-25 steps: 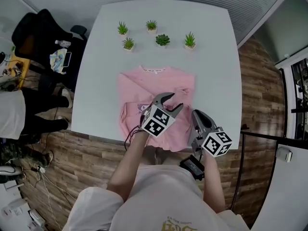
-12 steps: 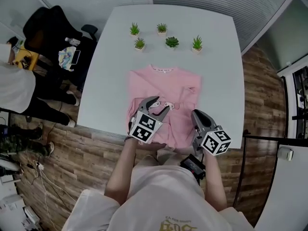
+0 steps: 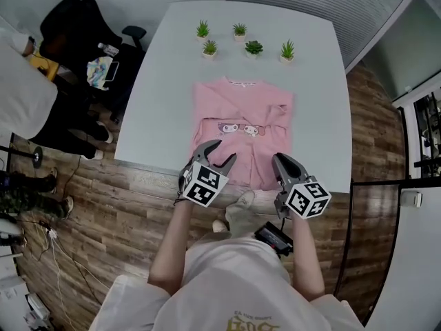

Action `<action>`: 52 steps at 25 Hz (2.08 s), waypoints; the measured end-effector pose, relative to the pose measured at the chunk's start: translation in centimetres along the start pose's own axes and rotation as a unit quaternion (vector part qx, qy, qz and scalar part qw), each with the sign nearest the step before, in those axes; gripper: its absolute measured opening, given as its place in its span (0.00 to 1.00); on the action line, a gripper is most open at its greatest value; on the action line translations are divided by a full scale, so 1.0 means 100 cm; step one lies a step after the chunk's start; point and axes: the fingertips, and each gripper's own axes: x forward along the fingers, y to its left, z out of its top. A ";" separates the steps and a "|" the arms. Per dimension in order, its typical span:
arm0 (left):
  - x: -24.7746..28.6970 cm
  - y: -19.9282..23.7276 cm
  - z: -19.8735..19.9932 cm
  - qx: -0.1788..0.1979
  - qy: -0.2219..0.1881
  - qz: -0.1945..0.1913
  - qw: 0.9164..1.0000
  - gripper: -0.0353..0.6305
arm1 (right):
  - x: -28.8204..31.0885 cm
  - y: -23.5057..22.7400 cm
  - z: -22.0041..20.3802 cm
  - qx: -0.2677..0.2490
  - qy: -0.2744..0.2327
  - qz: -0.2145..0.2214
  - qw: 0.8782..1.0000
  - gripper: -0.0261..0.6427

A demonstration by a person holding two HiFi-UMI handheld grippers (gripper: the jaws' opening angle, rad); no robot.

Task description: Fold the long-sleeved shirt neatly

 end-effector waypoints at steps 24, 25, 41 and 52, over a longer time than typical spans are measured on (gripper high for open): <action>-0.034 -0.064 -0.117 -0.037 0.096 -0.009 0.995 0.38 | -0.030 0.044 -0.103 -0.030 0.090 -0.009 0.995 0.17; -0.032 -0.068 -0.122 -0.039 0.101 -0.013 0.994 0.38 | -0.029 0.045 -0.109 -0.036 0.096 -0.010 0.995 0.17; 0.013 -0.053 -0.182 -0.080 0.168 0.103 0.977 0.35 | -0.021 0.031 -0.183 -0.100 0.187 -0.044 0.976 0.23; 0.007 -0.030 -0.187 -0.095 0.158 0.196 0.963 0.15 | -0.021 0.034 -0.177 -0.110 0.176 -0.057 0.977 0.23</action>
